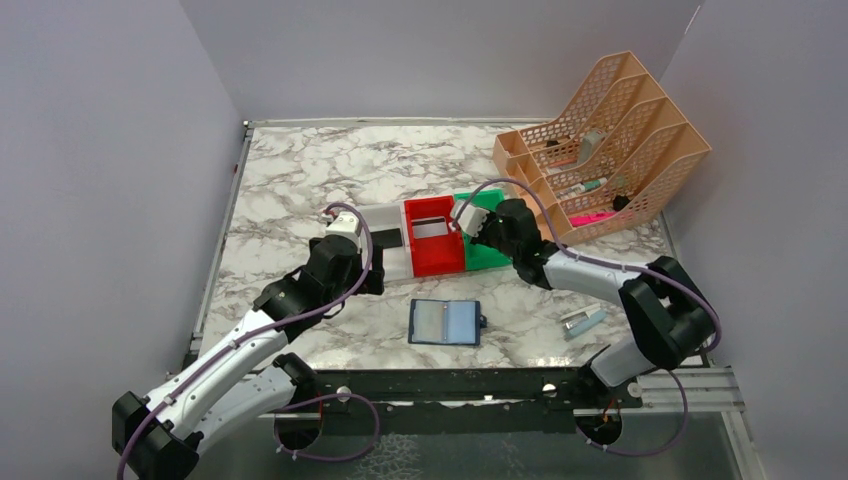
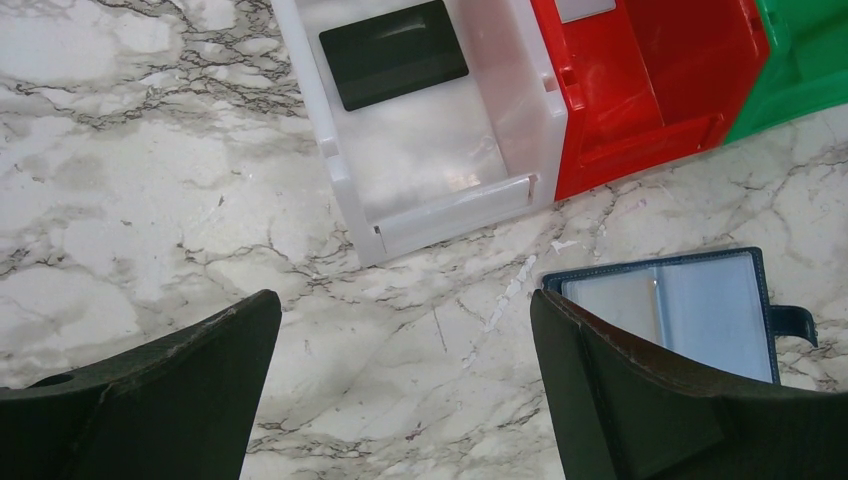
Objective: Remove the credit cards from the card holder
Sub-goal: Place the credit card in the storage box, then remove the credit card from the card holder.
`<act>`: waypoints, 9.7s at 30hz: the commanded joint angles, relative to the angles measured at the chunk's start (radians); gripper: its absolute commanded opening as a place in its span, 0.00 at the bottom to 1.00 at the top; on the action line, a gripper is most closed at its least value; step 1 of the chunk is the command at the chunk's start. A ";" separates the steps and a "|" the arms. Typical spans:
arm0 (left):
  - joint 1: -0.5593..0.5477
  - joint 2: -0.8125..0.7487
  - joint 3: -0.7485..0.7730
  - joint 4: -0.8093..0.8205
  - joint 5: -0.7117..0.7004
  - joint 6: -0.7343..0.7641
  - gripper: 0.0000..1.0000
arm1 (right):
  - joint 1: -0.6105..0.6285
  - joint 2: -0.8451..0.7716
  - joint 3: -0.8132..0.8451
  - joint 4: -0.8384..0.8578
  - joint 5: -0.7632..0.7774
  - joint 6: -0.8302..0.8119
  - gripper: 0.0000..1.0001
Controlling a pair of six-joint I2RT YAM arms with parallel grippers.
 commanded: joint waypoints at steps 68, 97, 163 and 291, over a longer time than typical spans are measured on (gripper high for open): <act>0.002 0.051 0.009 0.042 0.055 0.036 0.99 | -0.161 0.145 0.068 0.019 -0.360 -0.273 0.01; 0.003 0.009 0.006 0.045 0.068 0.051 0.99 | -0.188 0.205 0.036 0.086 -0.400 -0.385 0.16; 0.012 -0.059 -0.016 0.060 -0.083 0.018 0.99 | 0.577 0.308 0.373 -0.843 0.245 1.650 0.49; -0.185 0.574 -0.081 0.658 0.557 -0.513 0.43 | 0.476 -0.274 -0.084 -0.617 0.298 1.707 0.49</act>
